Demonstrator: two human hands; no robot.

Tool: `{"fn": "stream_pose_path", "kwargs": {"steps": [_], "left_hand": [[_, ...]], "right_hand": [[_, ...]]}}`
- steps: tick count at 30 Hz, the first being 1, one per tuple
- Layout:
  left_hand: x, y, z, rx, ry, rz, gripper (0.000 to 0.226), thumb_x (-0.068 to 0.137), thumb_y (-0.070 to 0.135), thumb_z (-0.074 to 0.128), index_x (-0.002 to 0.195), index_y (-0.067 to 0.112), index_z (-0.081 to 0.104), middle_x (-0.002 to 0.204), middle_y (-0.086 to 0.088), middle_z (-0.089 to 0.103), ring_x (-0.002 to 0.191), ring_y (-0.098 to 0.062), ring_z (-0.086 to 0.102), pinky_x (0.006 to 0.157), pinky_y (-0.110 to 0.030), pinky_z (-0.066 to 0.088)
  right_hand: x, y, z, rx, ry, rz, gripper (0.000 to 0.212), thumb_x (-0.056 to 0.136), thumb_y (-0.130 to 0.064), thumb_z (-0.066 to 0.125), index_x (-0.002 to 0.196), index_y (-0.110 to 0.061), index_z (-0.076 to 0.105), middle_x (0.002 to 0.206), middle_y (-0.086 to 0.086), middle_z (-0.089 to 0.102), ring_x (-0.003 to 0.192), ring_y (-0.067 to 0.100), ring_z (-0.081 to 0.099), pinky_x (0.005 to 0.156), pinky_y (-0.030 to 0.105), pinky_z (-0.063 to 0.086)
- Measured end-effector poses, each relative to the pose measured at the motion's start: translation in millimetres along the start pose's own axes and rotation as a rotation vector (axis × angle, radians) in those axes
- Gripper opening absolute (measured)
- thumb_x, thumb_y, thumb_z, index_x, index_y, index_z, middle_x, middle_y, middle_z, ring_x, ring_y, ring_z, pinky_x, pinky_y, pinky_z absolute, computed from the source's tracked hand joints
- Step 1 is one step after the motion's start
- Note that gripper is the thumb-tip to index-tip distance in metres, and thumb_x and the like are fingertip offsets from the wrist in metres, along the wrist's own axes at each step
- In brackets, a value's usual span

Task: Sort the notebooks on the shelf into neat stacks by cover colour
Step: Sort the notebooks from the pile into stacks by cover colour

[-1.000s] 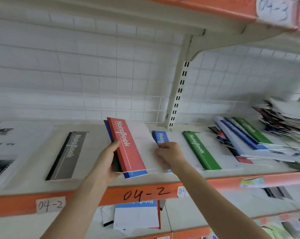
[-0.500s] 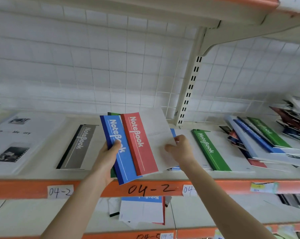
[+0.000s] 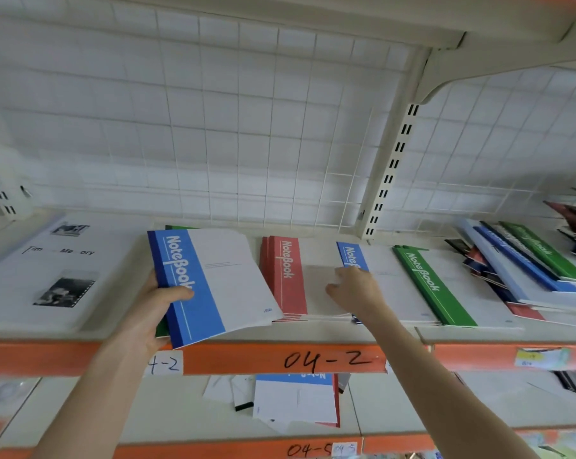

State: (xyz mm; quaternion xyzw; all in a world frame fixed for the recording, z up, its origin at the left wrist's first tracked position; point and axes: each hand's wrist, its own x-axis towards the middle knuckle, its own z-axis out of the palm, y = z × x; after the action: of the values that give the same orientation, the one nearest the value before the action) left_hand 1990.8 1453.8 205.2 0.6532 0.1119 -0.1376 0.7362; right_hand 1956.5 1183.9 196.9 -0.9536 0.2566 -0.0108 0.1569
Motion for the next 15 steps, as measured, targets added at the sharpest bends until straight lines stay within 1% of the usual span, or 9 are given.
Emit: {"fn": "stream_pose_path", "kwargs": {"steps": [3, 5, 6, 7, 8, 10, 13, 14, 15], "left_hand": [[2.9, -0.6, 5.6, 0.022, -0.070, 0.037, 0.034, 0.089, 0.000, 0.056, 0.114, 0.022, 0.049, 0.088, 0.002, 0.060, 0.077, -0.014, 0.056, 0.060, -0.031, 0.042], [4.7, 0.2, 11.4, 0.031, -0.146, 0.103, 0.041, 0.088, -0.003, 0.056, 0.116, 0.026, 0.048, 0.097, 0.003, 0.062, 0.082, -0.011, 0.057, 0.065, -0.031, 0.044], [5.6, 0.0, 15.0, 0.041, -0.189, 0.132, 0.044, 0.087, -0.004, 0.057, 0.115, 0.030, 0.048, 0.101, 0.005, 0.062, 0.085, -0.009, 0.058, 0.070, -0.031, 0.044], [5.6, 0.0, 20.0, 0.052, -0.228, 0.148, 0.047, 0.087, -0.004, 0.057, 0.112, 0.035, 0.048, 0.103, 0.008, 0.062, 0.088, -0.007, 0.058, 0.075, -0.031, 0.044], [5.1, -0.4, 26.1, 0.058, -0.261, 0.156, 0.049, 0.086, -0.003, 0.059, 0.110, 0.038, 0.048, 0.103, 0.011, 0.062, 0.088, -0.006, 0.057, 0.076, -0.031, 0.044], [3.9, -2.6, 41.0, 0.054, -0.304, 0.169, 0.051, 0.085, -0.002, 0.061, 0.115, 0.037, 0.046, 0.102, 0.013, 0.061, 0.088, -0.004, 0.057, 0.069, -0.027, 0.044], [0.7, -8.0, 67.6, 0.033, -0.326, 0.193, 0.054, 0.085, -0.003, 0.062, 0.124, 0.031, 0.042, 0.101, 0.011, 0.060, 0.087, -0.005, 0.057, 0.063, -0.024, 0.043], [-1.0, -9.9, 76.1, 0.031, -0.323, 0.214, 0.054, 0.085, -0.003, 0.061, 0.122, 0.031, 0.041, 0.098, 0.012, 0.059, 0.086, -0.005, 0.057, 0.061, -0.023, 0.042], [-2.5, -11.9, 84.2, 0.024, -0.320, 0.234, 0.054, 0.085, -0.004, 0.061, 0.119, 0.031, 0.040, 0.097, 0.013, 0.059, 0.087, -0.006, 0.057, 0.060, -0.022, 0.041]], "right_hand": [[-5.1, -4.2, 1.1, -0.101, 0.004, -0.026, 0.031, 0.091, -0.028, 0.049, 0.118, -0.014, 0.054, 0.122, 0.010, 0.050, 0.106, 0.030, 0.052, 0.074, 0.031, 0.044], [-11.3, -8.1, -3.6, -0.038, 0.082, -0.065, 0.037, 0.093, -0.032, 0.050, 0.126, -0.014, 0.051, 0.124, 0.009, 0.047, 0.109, 0.028, 0.051, 0.077, 0.030, 0.043], [-14.5, -10.7, -5.9, 0.092, 0.109, -0.084, 0.032, 0.094, -0.031, 0.049, 0.119, -0.012, 0.057, 0.115, 0.008, 0.052, 0.101, 0.026, 0.054, 0.073, 0.027, 0.041], [-19.1, -14.6, -8.8, 0.287, 0.091, -0.077, 0.023, 0.095, -0.029, 0.048, 0.099, -0.011, 0.062, 0.097, 0.007, 0.056, 0.085, 0.023, 0.055, 0.066, 0.024, 0.040], [-24.3, -19.7, -12.3, 0.482, 0.008, -0.037, 0.027, 0.095, -0.029, 0.046, 0.078, -0.011, 0.058, 0.079, 0.004, 0.054, 0.069, 0.020, 0.051, 0.059, 0.022, 0.037], [-31.6, -26.3, -15.1, 0.703, -0.165, 0.062, 0.038, 0.094, -0.032, 0.048, 0.067, -0.005, 0.050, 0.067, 0.003, 0.047, 0.059, 0.017, 0.044, 0.056, 0.022, 0.036], [-38.4, -25.4, -16.0, 0.500, -0.138, 0.060, 0.023, 0.090, -0.029, 0.051, 0.082, -0.008, 0.054, 0.078, 0.003, 0.053, 0.069, 0.017, 0.051, 0.059, 0.023, 0.039], [-39.8, -22.4, -17.3, 0.435, -0.082, 0.050, 0.018, 0.090, -0.027, 0.051, 0.093, -0.010, 0.055, 0.089, 0.004, 0.056, 0.079, 0.020, 0.055, 0.064, 0.024, 0.042], [-40.4, -18.8, -18.8, 0.406, -0.032, 0.050, 0.024, 0.090, -0.026, 0.051, 0.107, -0.009, 0.054, 0.100, 0.007, 0.059, 0.091, 0.024, 0.057, 0.070, 0.027, 0.044]]}}
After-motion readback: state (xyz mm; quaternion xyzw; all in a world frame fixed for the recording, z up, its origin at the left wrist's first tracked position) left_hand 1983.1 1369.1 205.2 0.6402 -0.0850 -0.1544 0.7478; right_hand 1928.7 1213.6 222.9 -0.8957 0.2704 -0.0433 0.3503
